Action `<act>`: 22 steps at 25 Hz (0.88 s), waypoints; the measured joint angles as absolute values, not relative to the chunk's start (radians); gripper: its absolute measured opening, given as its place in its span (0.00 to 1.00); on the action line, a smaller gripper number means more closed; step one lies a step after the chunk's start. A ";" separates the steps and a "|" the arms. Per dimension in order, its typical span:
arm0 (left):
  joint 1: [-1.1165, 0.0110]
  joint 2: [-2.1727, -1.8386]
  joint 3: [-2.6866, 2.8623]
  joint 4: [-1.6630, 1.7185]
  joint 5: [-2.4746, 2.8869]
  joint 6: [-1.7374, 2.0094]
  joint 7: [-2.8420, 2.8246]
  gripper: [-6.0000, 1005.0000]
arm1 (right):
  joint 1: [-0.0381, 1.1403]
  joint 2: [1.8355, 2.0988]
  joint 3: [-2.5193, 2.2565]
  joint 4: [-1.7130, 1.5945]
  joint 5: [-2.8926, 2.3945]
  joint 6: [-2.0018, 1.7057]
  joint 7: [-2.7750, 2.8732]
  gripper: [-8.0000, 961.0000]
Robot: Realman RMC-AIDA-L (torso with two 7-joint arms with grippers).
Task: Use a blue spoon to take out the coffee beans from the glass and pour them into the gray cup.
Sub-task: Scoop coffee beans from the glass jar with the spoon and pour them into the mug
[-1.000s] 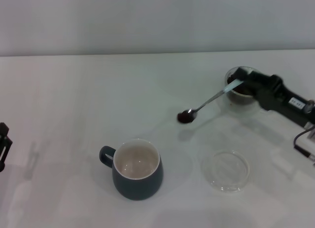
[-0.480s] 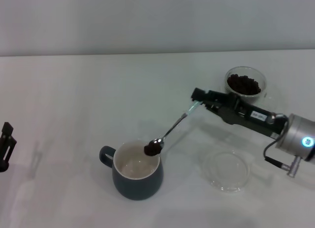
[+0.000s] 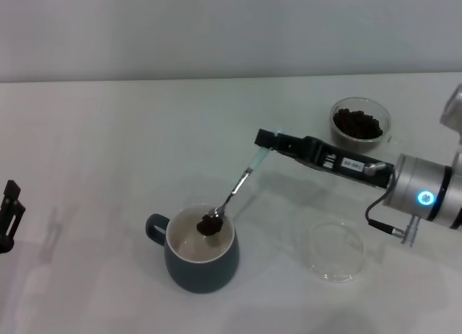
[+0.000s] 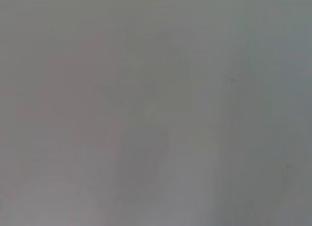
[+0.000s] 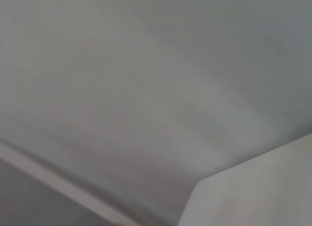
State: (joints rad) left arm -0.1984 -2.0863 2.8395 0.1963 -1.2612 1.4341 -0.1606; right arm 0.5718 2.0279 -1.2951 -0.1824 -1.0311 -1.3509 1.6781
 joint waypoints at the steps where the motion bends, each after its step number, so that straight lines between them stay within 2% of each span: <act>1: -0.199 -2.086 2.839 0.196 -1.262 1.434 -0.161 0.73 | 0.574 2.028 -1.309 -0.194 -1.031 -1.352 1.654 0.16; 10: -0.208 -2.085 2.833 0.189 -1.265 1.431 -0.161 0.73 | 0.564 2.028 -1.490 -0.300 -0.933 -1.361 1.412 0.16; 17: -0.212 -2.084 2.832 0.189 -1.266 1.431 -0.160 0.73 | 0.502 2.026 -1.599 -0.377 -0.800 -1.366 1.216 0.16; 20: -0.216 -2.083 2.832 0.189 -1.266 1.431 -0.160 0.73 | 0.476 2.009 -1.594 -0.379 -0.736 -1.405 1.238 0.16; 22: -0.218 -2.083 2.832 0.189 -1.269 1.431 -0.160 0.73 | 0.453 1.987 -1.564 -0.373 -0.704 -1.422 1.272 0.16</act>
